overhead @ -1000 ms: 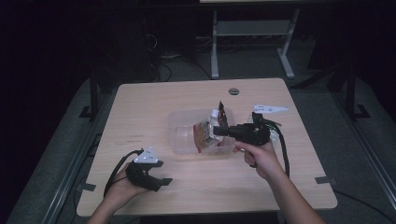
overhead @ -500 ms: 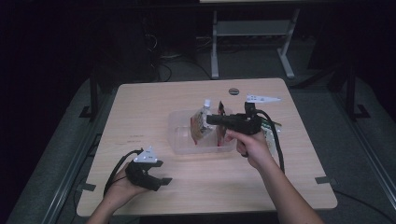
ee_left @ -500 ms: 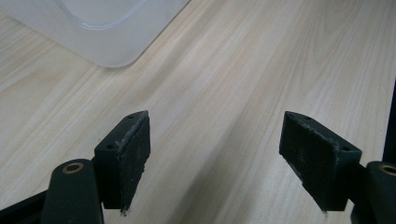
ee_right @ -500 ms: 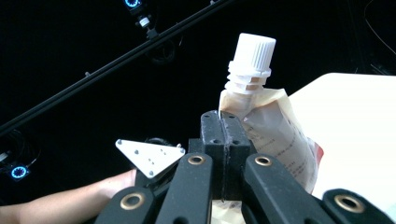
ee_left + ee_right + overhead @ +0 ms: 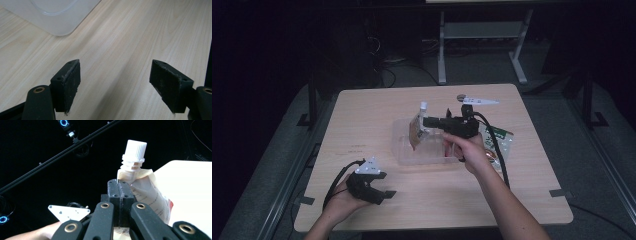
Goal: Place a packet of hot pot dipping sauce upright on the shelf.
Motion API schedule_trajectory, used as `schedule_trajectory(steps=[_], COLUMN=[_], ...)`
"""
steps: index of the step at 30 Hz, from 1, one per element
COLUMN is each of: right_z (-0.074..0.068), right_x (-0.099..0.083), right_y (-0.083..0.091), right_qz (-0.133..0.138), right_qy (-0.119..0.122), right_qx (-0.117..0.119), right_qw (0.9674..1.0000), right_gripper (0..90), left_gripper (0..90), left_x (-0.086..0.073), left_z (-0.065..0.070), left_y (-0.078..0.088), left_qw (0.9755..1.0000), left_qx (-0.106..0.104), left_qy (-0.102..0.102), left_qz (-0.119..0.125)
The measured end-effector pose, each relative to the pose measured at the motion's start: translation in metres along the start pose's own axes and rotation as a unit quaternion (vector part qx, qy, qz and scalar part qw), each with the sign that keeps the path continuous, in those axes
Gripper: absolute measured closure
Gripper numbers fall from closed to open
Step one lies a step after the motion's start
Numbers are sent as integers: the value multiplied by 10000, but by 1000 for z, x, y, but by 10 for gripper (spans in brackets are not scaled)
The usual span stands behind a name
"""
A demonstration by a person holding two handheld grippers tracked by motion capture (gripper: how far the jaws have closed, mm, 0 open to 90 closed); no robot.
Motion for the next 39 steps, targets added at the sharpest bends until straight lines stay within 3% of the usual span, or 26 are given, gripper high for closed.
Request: schedule_trajectory(steps=[15, 23, 33, 39], right_z=[17, 22, 25, 21], right_x=[-12, -20, -24, -19], right_y=[-23, -33, -36, -33], right_qz=[-243, -361, -467, -331], right_qy=[-115, -52, 40, 135], right_qx=[-259, -394, -541, -454], right_qw=[9993, 9986, 9974, 9983], right_gripper=[900, 900, 891, 846], left_gripper=[245, 245, 245, 244], left_x=[-1, -1, -1, -1], left_z=[0, 0, 0, 0], left_y=[0, -1, -1, -1], left_qw=[10000, 10000, 10000, 10000], left_qx=[-11, -27, -59, -54], left_qy=[-8, 5, 3, 5], left_qz=[-32, -40, -48, -64])
Point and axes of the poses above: each handheld gripper's, and its own axes: y roughly backward along the jaws, x roughly out of its top, z roughly to its right, the point moved 6 cm from there along -y, roughly forward along the jaws, and after that the axes turned 9 degrees about -y, right-handed, at the moved point
